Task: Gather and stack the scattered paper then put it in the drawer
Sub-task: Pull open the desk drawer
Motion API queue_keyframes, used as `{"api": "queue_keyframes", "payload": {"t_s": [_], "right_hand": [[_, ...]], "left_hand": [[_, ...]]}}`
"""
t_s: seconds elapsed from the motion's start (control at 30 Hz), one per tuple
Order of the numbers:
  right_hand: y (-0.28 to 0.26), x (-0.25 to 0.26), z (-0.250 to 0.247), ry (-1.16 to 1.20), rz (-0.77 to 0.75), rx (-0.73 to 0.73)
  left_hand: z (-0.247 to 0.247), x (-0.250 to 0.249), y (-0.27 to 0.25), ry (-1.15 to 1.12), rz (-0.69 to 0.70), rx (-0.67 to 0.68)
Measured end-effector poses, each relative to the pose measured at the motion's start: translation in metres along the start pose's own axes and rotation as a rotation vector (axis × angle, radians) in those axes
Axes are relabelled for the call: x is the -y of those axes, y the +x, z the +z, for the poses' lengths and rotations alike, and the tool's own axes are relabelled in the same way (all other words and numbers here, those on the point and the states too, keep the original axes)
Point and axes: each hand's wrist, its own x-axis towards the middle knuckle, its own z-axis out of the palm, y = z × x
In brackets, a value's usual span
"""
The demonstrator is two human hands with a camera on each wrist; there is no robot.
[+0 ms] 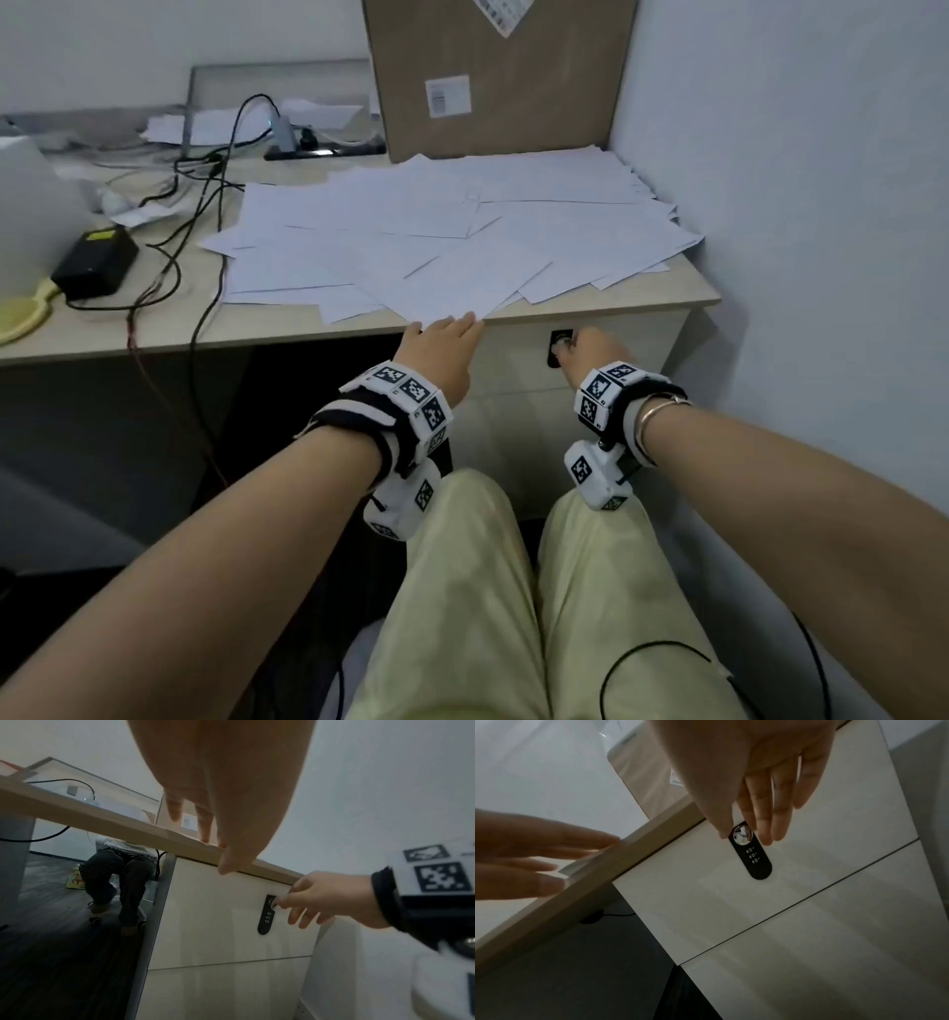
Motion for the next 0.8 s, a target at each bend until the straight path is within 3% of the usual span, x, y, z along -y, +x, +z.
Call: {"api": "queue_keyframes", "payload": {"t_s": [0.27, 0.53, 0.7, 0.8], "right_hand": [[0.01, 0.006, 0.002, -0.059, 0.064, 0.038], [-0.01, 0.0, 0.01, 0.041, 0.1, -0.034], [-0.036, -0.023, -0.019, -0.17, -0.042, 0.072], [-0.049, -0.014, -0.045, -0.255, -0.223, -0.12]], "left_hand": [[-0.011, 0.012, 0.001, 0.034, 0.031, 0.067], [-0.019, 0.01, 0.001, 0.032, 0.028, 0.126], [-0.029, 0.007, 0.001, 0.029, 0.012, 0.146], [-0.034, 0.001, -0.003, -0.002, -0.024, 0.152]]}}
